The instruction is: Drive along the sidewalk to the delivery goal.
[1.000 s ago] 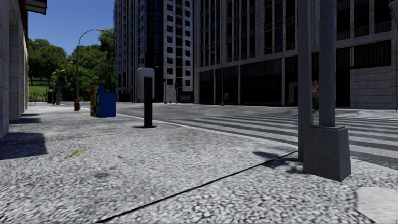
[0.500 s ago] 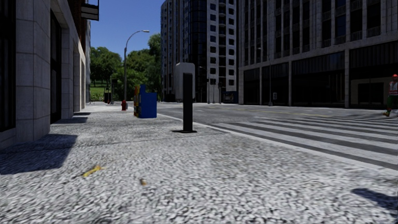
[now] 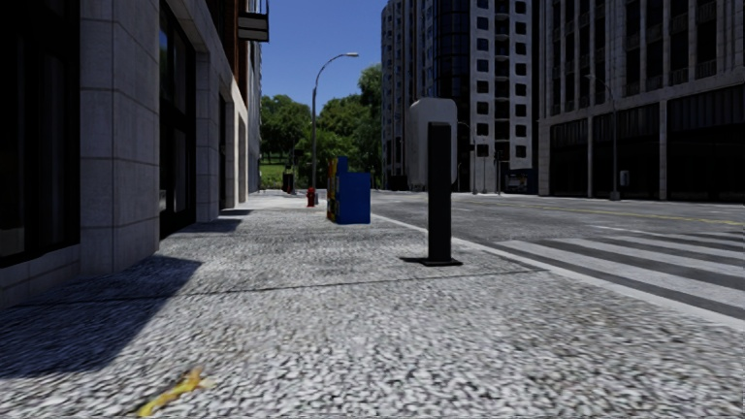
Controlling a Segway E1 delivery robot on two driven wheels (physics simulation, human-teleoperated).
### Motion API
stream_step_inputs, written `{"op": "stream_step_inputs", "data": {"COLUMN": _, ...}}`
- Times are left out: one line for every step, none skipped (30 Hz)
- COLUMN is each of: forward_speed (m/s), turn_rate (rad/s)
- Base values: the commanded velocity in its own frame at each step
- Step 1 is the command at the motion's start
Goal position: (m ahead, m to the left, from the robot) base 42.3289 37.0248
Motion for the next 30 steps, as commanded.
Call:
{"op": "stream_step_inputs", "data": {"forward_speed": 2.0, "turn_rate": 0.55}}
{"op": "stream_step_inputs", "data": {"forward_speed": 2.0, "turn_rate": 0.55}}
{"op": "stream_step_inputs", "data": {"forward_speed": 2.0, "turn_rate": 0.54}}
{"op": "stream_step_inputs", "data": {"forward_speed": 2.0, "turn_rate": 0.54}}
{"op": "stream_step_inputs", "data": {"forward_speed": 2.0, "turn_rate": 0.54}}
{"op": "stream_step_inputs", "data": {"forward_speed": 2.0, "turn_rate": 0.52}}
{"op": "stream_step_inputs", "data": {"forward_speed": 2.0, "turn_rate": 0.51}}
{"op": "stream_step_inputs", "data": {"forward_speed": 2.0, "turn_rate": 0.49}}
{"op": "stream_step_inputs", "data": {"forward_speed": 2.0, "turn_rate": 0.48}}
{"op": "stream_step_inputs", "data": {"forward_speed": 2.0, "turn_rate": 0.48}}
{"op": "stream_step_inputs", "data": {"forward_speed": 2.0, "turn_rate": 0.48}}
{"op": "stream_step_inputs", "data": {"forward_speed": 2.0, "turn_rate": 0.48}}
{"op": "stream_step_inputs", "data": {"forward_speed": 2.0, "turn_rate": 0.48}}
{"op": "stream_step_inputs", "data": {"forward_speed": 2.0, "turn_rate": 0.48}}
{"op": "stream_step_inputs", "data": {"forward_speed": 2.0, "turn_rate": 0.48}}
{"op": "stream_step_inputs", "data": {"forward_speed": 2.0, "turn_rate": 0.46}}
{"op": "stream_step_inputs", "data": {"forward_speed": 2.0, "turn_rate": 0.0}}
{"op": "stream_step_inputs", "data": {"forward_speed": 2.0, "turn_rate": 0.0}}
{"op": "stream_step_inputs", "data": {"forward_speed": 2.0, "turn_rate": 0.0}}
{"op": "stream_step_inputs", "data": {"forward_speed": 2.0, "turn_rate": 0.0}}
{"op": "stream_step_inputs", "data": {"forward_speed": 2.0, "turn_rate": 0.0}}
{"op": "stream_step_inputs", "data": {"forward_speed": 2.0, "turn_rate": 0.0}}
{"op": "stream_step_inputs", "data": {"forward_speed": 2.0, "turn_rate": 0.0}}
{"op": "stream_step_inputs", "data": {"forward_speed": 2.0, "turn_rate": 0.0}}
{"op": "stream_step_inputs", "data": {"forward_speed": 2.0, "turn_rate": 0.0}}
{"op": "stream_step_inputs", "data": {"forward_speed": 2.0, "turn_rate": 0.0}}
{"op": "stream_step_inputs", "data": {"forward_speed": 2.0, "turn_rate": 0.0}}
{"op": "stream_step_inputs", "data": {"forward_speed": 2.0, "turn_rate": 0.0}}
{"op": "stream_step_inputs", "data": {"forward_speed": 2.0, "turn_rate": 0.0}}
{"op": "stream_step_inputs", "data": {"forward_speed": 2.0, "turn_rate": 0.0}}
